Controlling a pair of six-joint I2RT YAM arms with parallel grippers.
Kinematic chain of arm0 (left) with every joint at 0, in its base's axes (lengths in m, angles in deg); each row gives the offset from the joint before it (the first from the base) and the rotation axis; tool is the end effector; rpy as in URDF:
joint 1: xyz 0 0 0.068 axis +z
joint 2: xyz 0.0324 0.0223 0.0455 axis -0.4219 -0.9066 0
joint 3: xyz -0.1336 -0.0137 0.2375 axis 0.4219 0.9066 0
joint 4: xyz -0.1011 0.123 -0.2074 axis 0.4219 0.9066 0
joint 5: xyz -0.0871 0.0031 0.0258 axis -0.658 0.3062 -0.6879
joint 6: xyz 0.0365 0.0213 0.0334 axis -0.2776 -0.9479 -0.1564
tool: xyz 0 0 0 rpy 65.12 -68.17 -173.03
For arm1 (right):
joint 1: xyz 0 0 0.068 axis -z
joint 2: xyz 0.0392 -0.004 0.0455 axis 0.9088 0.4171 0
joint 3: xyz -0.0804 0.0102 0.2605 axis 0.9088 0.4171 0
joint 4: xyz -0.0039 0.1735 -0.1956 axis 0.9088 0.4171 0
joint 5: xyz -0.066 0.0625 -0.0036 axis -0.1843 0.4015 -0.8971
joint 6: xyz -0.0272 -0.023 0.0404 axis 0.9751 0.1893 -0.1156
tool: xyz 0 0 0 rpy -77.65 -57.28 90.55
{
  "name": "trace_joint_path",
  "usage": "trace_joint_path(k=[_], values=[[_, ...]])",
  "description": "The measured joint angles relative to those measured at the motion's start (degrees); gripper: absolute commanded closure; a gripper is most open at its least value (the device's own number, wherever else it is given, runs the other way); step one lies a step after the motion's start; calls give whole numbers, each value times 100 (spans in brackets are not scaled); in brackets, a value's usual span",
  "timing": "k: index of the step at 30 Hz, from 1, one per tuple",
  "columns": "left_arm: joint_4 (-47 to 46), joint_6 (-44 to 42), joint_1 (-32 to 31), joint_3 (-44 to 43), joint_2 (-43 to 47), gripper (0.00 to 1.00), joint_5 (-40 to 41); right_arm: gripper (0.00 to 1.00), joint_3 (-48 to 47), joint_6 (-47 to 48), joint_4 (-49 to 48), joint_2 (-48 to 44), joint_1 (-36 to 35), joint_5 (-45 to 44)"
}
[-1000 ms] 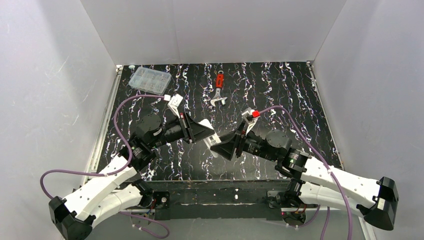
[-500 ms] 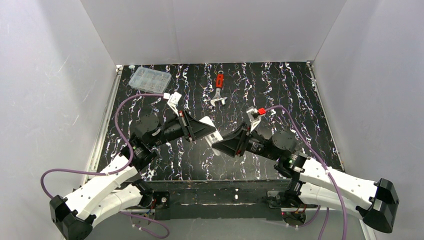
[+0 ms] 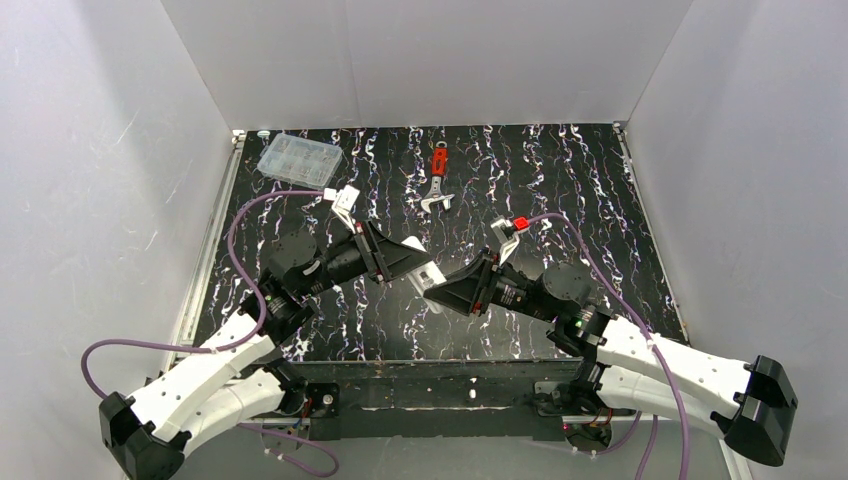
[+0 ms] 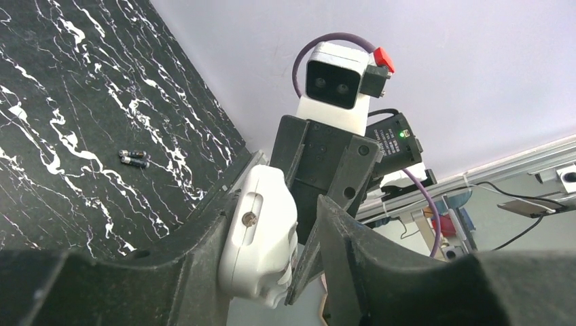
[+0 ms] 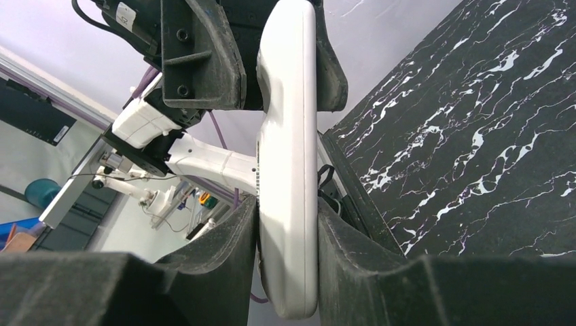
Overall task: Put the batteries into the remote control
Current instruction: Adjust the remote control.
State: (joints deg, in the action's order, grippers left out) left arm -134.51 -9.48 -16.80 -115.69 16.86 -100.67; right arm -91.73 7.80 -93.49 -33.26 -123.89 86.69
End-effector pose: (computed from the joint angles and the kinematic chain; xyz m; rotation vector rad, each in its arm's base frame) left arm 0.1187 -0.1247 0.4112 0.3080 1.0305 -1.7431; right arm 0.0977 0.1738 0.3126 -0.3239 1.5579 1.6829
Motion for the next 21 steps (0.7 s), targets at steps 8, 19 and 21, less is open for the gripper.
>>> trace_joint_path(k=[8,19,21], values=[[-2,7,0,44,46,68,129,99,0,-2,2,2,0,33],[-122,31,0,48,-26,100,131,83,0,-74,0,-4,0,48],[-125,31,0,48,-28,100,129,71,0,-61,15,-11,0,39]])
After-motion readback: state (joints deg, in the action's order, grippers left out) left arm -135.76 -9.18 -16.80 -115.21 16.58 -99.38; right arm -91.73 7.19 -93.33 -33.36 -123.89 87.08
